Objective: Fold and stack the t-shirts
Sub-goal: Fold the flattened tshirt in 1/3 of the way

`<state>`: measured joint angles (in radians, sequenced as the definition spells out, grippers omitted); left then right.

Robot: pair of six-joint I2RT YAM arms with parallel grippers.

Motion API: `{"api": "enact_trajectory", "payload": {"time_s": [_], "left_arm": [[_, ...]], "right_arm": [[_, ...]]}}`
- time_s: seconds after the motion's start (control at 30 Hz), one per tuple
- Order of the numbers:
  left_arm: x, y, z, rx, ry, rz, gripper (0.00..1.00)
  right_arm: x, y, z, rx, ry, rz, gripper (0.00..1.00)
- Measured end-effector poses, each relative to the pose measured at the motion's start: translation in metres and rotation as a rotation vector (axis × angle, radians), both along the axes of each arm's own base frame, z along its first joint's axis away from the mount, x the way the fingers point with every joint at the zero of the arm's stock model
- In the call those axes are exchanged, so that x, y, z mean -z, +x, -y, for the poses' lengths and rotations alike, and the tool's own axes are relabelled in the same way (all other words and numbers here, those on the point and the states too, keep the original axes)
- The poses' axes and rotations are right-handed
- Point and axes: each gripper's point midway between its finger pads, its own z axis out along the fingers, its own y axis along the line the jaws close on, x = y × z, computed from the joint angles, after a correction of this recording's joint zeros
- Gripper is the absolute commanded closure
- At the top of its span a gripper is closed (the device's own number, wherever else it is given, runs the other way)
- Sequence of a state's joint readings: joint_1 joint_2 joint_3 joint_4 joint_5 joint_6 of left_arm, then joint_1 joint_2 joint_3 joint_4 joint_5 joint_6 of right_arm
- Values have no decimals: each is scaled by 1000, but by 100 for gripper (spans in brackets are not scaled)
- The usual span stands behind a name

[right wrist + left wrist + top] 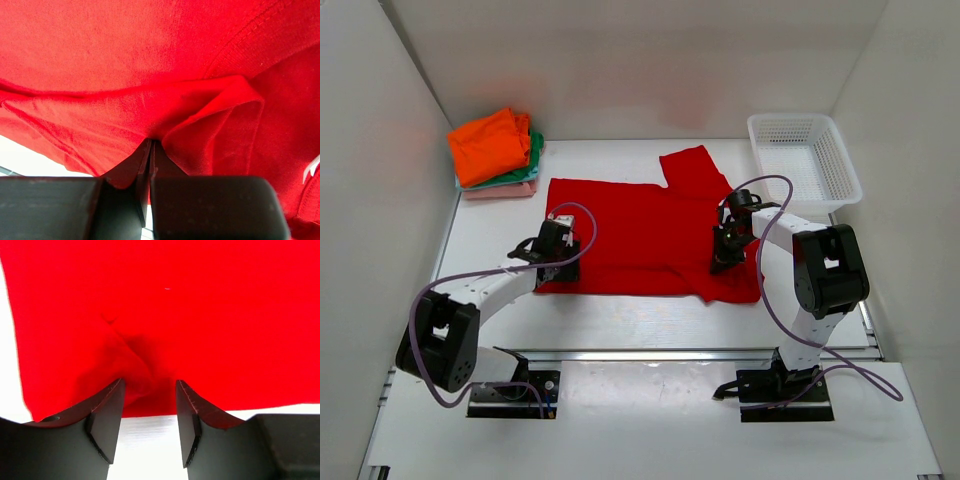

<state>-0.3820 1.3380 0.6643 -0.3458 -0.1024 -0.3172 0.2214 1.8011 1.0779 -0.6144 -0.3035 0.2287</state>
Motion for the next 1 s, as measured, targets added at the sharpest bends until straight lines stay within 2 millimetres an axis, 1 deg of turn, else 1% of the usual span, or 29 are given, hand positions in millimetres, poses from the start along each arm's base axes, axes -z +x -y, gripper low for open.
{"api": "enact_trajectory", "payload": {"time_s": [0.13, 0.33, 0.53, 0.57, 0.6, 0.63, 0.73, 0.83, 0.87, 1.0], "left_arm": [[1, 0, -9, -5, 65, -30, 43], [4, -7, -23, -5, 142, -67, 45], [17, -12, -23, 10, 177, -113, 44], [19, -12, -23, 10, 182, -120, 45], [20, -11, -23, 10, 186, -125, 54], [20, -10, -23, 11, 188, -122, 71], [17, -6, -24, 12, 199, -113, 86], [14, -2, -27, 13, 223, -116, 93], [12, 0, -29, 13, 233, -116, 94], [4, 7, -37, 14, 264, -110, 90]], "right_arm": [[0, 0, 0, 0, 0, 0, 100], [0, 0, 0, 0, 0, 0, 100], [0, 0, 0, 0, 0, 0, 100], [0, 0, 0, 0, 1, -1, 100], [0, 0, 0, 0, 1, -1, 100], [0, 0, 0, 0, 1, -1, 100], [0, 0, 0, 0, 1, -1, 100], [0, 0, 0, 0, 1, -1, 99], [0, 0, 0, 0, 1, -1, 100], [1, -1, 0, 0, 0, -5, 100]]}}
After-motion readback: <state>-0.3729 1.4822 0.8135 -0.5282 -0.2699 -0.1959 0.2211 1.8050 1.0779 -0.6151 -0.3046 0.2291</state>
